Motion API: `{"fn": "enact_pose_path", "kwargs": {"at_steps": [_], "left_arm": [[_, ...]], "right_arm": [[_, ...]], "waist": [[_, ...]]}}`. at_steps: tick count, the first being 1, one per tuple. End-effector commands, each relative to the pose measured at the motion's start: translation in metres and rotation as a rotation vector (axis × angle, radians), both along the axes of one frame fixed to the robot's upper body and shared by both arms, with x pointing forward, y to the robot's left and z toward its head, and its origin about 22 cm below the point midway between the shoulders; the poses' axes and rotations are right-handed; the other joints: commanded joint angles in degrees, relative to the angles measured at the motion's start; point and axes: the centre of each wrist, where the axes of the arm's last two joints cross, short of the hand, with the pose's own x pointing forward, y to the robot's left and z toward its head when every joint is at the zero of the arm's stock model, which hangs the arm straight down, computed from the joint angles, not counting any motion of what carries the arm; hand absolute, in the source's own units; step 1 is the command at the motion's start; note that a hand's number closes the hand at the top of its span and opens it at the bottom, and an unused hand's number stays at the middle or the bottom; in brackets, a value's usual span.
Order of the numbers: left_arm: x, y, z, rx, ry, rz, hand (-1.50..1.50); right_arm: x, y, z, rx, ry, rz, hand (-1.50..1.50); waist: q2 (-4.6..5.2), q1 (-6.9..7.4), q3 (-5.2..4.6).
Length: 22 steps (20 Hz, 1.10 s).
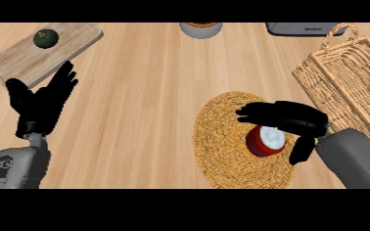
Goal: Pick the can from the placemat and place it in the basket
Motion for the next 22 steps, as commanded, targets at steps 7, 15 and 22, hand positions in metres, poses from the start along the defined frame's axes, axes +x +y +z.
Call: {"fn": "enact_pose_path", "kwargs": {"at_steps": [7,15,22], "left_arm": [[0.007,-0.011,0.003,0.009,-0.004,0.001,0.00],[-0.003,0.002,-0.008,0.006,-0.004,0.009,0.00],[-0.004,0.012,-0.003,0.000,-0.009,0.053,0.00]], "right_arm": [[-0.013,0.020,-0.013,-0.055,-0.040,0.131,1.50],[0.008,0.040,-0.026,-0.086,-0.035,-0.134,1.50],[0.009,0.003,-0.049,-0.008,0.051,-0.996,1.50]], "waist": [[-0.03,-0.17,0.00],[0.12,0.60,-0.05],[0.01,-3.38,-0.40]]}}
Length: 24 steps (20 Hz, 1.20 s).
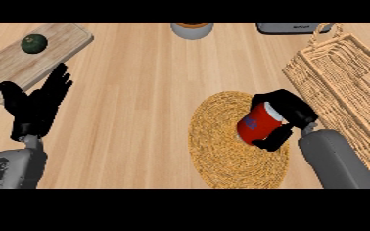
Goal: Pick the can from the placemat and place it in the basket
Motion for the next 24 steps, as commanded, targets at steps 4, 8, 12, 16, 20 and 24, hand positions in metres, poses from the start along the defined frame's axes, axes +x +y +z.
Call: {"fn": "enact_pose_path", "kwargs": {"at_steps": [4,8,12,16,20,24], "left_arm": [[-0.002,-0.001,-0.004,-0.004,0.014,-0.002,0.00],[0.002,-0.014,-0.004,-0.011,0.000,-0.041,0.00],[0.010,-0.026,-0.001,-0.002,0.007,-0.096,0.00],[0.011,-0.029,0.003,0.006,0.000,-0.112,0.00],[0.010,-0.021,-0.001,-0.010,-0.003,-0.073,0.00],[0.010,-0.021,0.010,-0.011,0.004,-0.072,0.00]], "right_arm": [[0.009,0.040,-0.017,0.159,0.093,-0.692,1.50],[0.033,0.085,0.028,0.377,-0.101,-0.929,1.50],[0.055,0.126,0.090,0.486,-0.378,-1.031,1.50],[0.070,0.159,0.126,0.476,-0.518,-1.168,1.50],[0.086,0.185,0.159,0.375,-0.578,-1.298,1.50],[0.097,0.206,0.191,0.273,-0.605,-1.402,1.50]], "waist": [[0.41,0.92,0.37],[0.43,3.84,0.61],[0.50,6.08,0.44],[0.28,6.01,0.32],[0.37,5.01,0.31],[0.47,4.88,0.52]]}}
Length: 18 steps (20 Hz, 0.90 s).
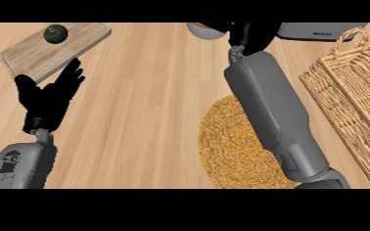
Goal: Pick the can from the placemat and place it in the basket
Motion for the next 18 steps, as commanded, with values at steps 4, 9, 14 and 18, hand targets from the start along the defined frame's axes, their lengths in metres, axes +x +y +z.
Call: {"fn": "enact_pose_path", "kwargs": {"at_steps": [4,9,14,18], "left_arm": [[-0.006,0.004,-0.003,-0.004,0.005,0.020,0.00],[-0.007,0.005,-0.012,-0.001,-0.002,0.032,0.00],[-0.010,0.017,0.000,0.004,-0.005,0.035,0.00],[-0.020,0.004,-0.020,0.003,-0.011,0.041,0.00]], "right_arm": [[0.012,0.027,0.073,-0.013,-0.010,-0.237,1.50],[0.028,0.003,0.085,-0.040,-0.046,-0.304,1.50],[0.041,-0.036,0.104,-0.071,-0.025,-0.428,1.50],[0.044,-0.066,0.110,-0.119,0.013,-0.522,1.50]], "waist": [[0.00,-1.38,0.16],[0.46,-1.47,0.20],[0.33,-1.25,0.22],[0.13,-1.89,0.22]]}}
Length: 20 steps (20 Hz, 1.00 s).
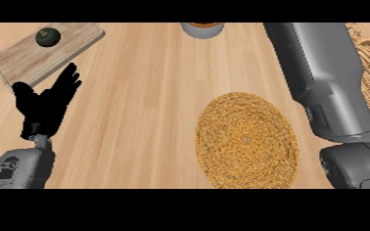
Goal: Pick the can from the placemat and place it in the basket
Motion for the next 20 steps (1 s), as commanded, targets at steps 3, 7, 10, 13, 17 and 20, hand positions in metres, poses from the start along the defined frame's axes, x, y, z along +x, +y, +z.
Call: {"fn": "enact_pose_path", "kwargs": {"at_steps": [3,7,10,13,17,20], "left_arm": [[-0.006,0.022,0.009,-0.004,-0.009,0.002,0.00],[-0.003,0.013,0.009,-0.027,0.001,0.018,0.00],[0.003,0.020,0.002,-0.006,0.024,0.040,0.00],[-0.015,0.007,0.004,0.000,0.013,0.014,0.00],[0.014,-0.002,0.008,-0.004,0.015,0.012,0.00],[0.005,0.022,0.026,-0.006,0.014,0.025,0.00]], "right_arm": [[0.006,-0.056,-0.002,0.083,0.035,-0.234,1.50],[-0.002,-0.081,-0.021,0.084,0.049,-0.245,1.50],[-0.012,-0.089,-0.025,0.108,0.052,-0.235,1.50],[-0.023,-0.098,-0.050,0.068,0.089,-0.255,1.50],[-0.036,-0.135,-0.064,0.121,0.009,-0.236,1.50],[-0.050,-0.148,-0.077,0.130,0.014,-0.245,1.50]], "waist": [[0.00,-0.13,0.04],[-0.36,-1.29,0.07],[-0.37,-1.85,0.04],[-0.52,-1.13,0.07],[-0.17,-1.32,0.08],[-0.26,-1.06,0.09]]}}
